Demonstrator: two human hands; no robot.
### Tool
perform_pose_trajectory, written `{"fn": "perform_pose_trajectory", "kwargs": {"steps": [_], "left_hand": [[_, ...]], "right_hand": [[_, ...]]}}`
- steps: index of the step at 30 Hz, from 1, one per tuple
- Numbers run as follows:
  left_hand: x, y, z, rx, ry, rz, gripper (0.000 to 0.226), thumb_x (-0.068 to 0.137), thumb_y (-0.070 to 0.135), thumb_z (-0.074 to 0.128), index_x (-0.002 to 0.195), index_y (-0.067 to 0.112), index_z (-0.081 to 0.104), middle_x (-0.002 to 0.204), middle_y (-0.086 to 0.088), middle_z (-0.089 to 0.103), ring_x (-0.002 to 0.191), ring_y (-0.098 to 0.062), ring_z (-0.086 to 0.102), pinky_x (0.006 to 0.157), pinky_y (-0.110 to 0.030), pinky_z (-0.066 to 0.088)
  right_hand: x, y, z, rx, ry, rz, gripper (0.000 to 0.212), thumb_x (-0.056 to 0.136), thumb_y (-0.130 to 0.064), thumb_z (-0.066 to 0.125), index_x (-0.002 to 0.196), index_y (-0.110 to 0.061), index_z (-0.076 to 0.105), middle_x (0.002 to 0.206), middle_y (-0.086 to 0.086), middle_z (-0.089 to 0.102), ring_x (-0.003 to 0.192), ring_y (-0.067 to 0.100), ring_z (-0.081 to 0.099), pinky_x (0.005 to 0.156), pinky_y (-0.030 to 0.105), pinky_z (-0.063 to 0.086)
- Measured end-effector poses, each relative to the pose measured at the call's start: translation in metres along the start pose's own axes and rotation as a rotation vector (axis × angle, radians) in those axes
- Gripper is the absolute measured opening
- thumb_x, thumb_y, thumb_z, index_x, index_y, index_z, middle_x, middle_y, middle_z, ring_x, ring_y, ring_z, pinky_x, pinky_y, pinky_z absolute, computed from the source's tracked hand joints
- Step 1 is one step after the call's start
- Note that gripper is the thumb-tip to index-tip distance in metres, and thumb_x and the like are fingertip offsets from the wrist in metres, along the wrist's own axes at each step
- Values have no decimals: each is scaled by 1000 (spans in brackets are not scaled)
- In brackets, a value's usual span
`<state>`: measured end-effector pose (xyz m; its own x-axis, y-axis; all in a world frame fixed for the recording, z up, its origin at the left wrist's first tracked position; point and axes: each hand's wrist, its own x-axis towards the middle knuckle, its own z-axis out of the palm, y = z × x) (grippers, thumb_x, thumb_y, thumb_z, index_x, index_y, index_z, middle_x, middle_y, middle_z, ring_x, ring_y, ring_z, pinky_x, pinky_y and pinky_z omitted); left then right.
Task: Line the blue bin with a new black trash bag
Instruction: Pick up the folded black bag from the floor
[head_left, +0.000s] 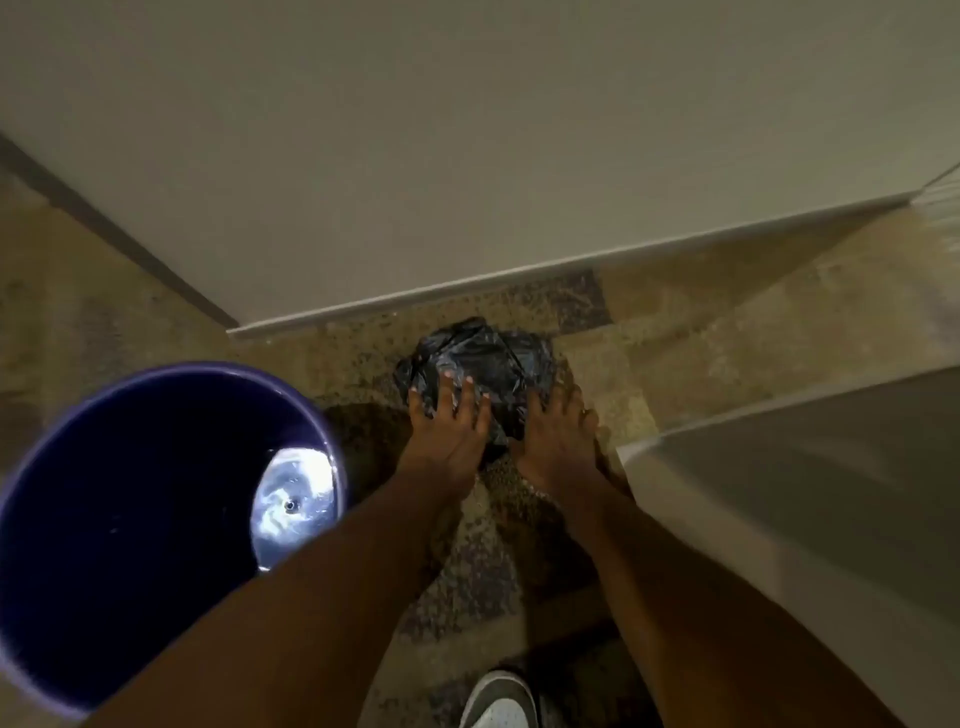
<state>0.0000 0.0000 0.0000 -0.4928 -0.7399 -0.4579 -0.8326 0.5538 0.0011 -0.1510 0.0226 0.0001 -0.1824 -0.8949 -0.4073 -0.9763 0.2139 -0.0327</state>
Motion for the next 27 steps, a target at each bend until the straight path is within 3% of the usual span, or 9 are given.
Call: {"fn": "perform_pose_trajectory", "kwargs": {"steps": [5,10,13,16,18,20,23,27], "left_hand": [[67,15,69,-179,-204,-120,99,87,36,63,153,18,-9,163,-19,-8,146,-51,-7,109,-74,10],[109,23,98,-459,-351,-324,92,91,29,61,153,17,-5,162,-20,-3,145,-50,4,111,-67,22],[116,25,112,-575,-337,-343,88,92,25,60,152,9,-3,158,-25,7,142,-49,18,109,-61,31],[117,30,114,-702,-234,-324,73,94,17,54,147,-2,7,150,-29,23,133,-47,36,104,-51,41],[111,33,111,-829,-149,-366,58,95,13,50,139,-7,19,142,-32,33,123,-45,46,97,-49,45],[95,30,96,-967,-109,-458,50,96,14,47,135,-9,27,138,-33,38,121,-46,48,97,-49,42],[73,30,61,-1245,-161,-595,55,101,39,38,132,-6,42,133,-30,51,114,-43,56,92,-47,47],[42,21,-5,-1673,-207,-651,87,78,83,37,118,11,64,113,-18,66,97,-35,63,86,-46,54]], "right_hand": [[58,13,98,133,-152,91,73,88,-49,48,146,-21,14,152,24,27,138,49,18,107,64,18],[103,6,127,412,-135,276,62,91,-25,54,140,-3,23,134,21,49,131,41,30,100,52,25],[112,4,138,470,-77,344,37,89,-13,54,123,-4,43,120,17,58,124,37,38,94,47,30],[107,14,140,508,-107,339,6,90,-13,50,90,-11,56,99,14,60,112,36,50,96,47,40],[96,17,138,578,-117,332,15,89,-15,51,74,-12,53,89,12,61,100,34,56,94,49,46],[74,11,115,640,-80,276,27,85,-12,53,60,-16,46,70,6,55,81,27,54,83,40,45],[41,4,73,706,51,216,31,80,-6,54,55,-18,39,66,8,48,72,22,44,67,32,35],[-6,-16,11,619,188,76,10,84,-11,53,84,-6,62,90,12,64,90,29,57,77,42,50]]}}
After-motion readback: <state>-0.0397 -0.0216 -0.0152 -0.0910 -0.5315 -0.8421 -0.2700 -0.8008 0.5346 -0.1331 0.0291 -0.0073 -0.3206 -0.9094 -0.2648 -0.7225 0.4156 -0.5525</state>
